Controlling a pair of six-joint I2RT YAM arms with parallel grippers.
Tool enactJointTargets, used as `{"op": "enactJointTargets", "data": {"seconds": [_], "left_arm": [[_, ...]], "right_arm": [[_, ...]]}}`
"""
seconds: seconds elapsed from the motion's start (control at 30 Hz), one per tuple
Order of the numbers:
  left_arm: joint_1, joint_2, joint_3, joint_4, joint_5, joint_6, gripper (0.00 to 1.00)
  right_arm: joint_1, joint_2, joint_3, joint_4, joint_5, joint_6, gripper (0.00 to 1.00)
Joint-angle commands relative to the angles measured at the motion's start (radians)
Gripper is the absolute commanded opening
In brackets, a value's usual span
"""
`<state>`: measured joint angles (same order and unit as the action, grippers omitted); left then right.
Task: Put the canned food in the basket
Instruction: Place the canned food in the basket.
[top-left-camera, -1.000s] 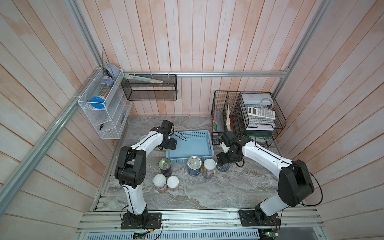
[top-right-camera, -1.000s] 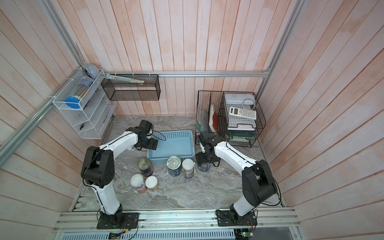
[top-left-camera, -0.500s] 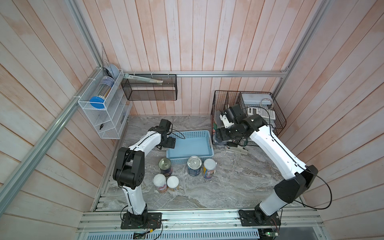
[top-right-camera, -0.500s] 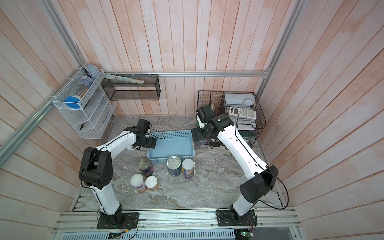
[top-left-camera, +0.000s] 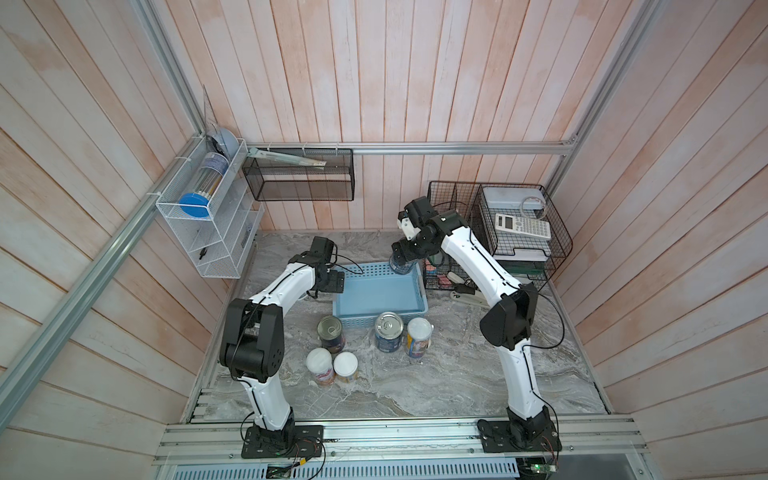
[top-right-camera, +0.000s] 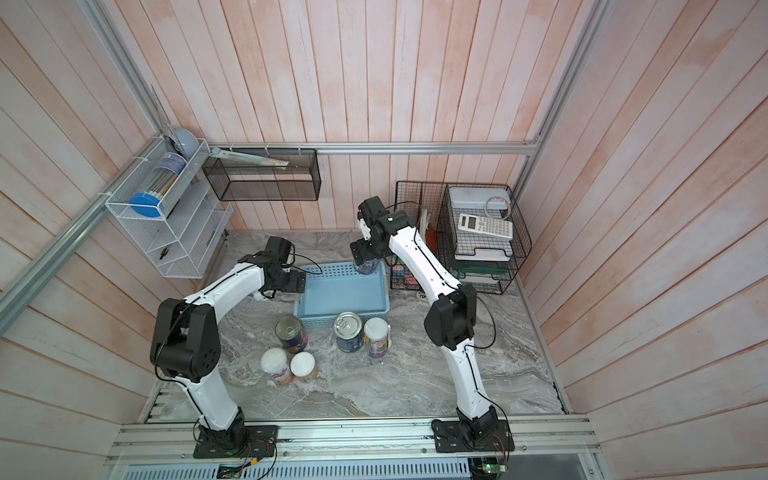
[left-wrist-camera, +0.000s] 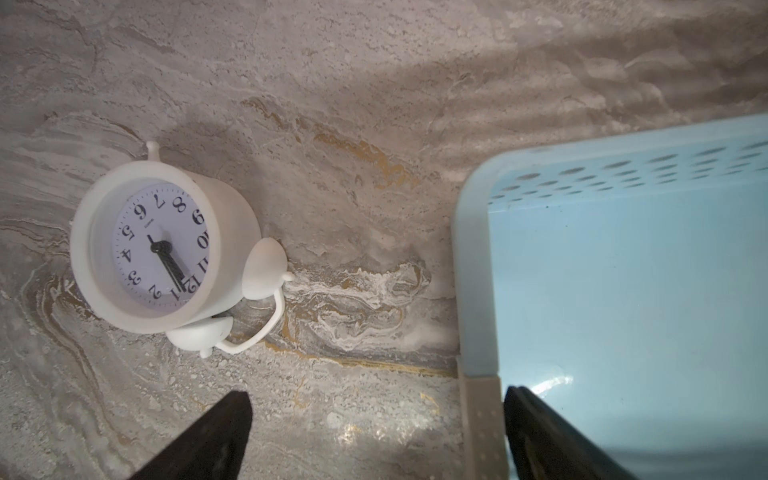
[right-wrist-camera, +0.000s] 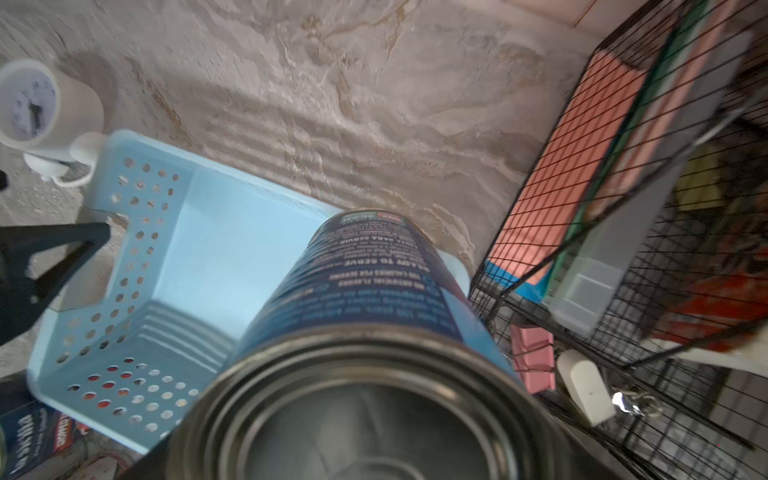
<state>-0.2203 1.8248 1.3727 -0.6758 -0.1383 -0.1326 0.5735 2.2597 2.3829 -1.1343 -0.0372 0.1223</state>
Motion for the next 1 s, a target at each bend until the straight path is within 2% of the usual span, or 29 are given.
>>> {"op": "enactJointTargets", "data": {"seconds": [0.0, 0.3, 0.73, 0.97], "left_arm": [[0.009, -0.025, -0.012, 0.019, 0.003, -0.012, 1.00], [0.015, -0.018, -0.012, 0.015, 0.009, -0.012, 1.00], [0.015, -0.015, -0.015, 0.018, 0.005, -0.011, 1.00], [0.014, -0.015, -0.015, 0.019, 0.004, -0.012, 1.00]], "right_arm": [[0.006, -0.046, 0.017, 0.009, -0.053, -0.025, 0.39], [0.008, -0.074, -0.170, 0.009, -0.036, -0.076, 0.39], [0.012, -0.024, -0.211, -0.022, -0.033, -0.099, 0.43], [0.014, 0.002, -0.251, -0.046, -0.041, -0.108, 0.53]]}}
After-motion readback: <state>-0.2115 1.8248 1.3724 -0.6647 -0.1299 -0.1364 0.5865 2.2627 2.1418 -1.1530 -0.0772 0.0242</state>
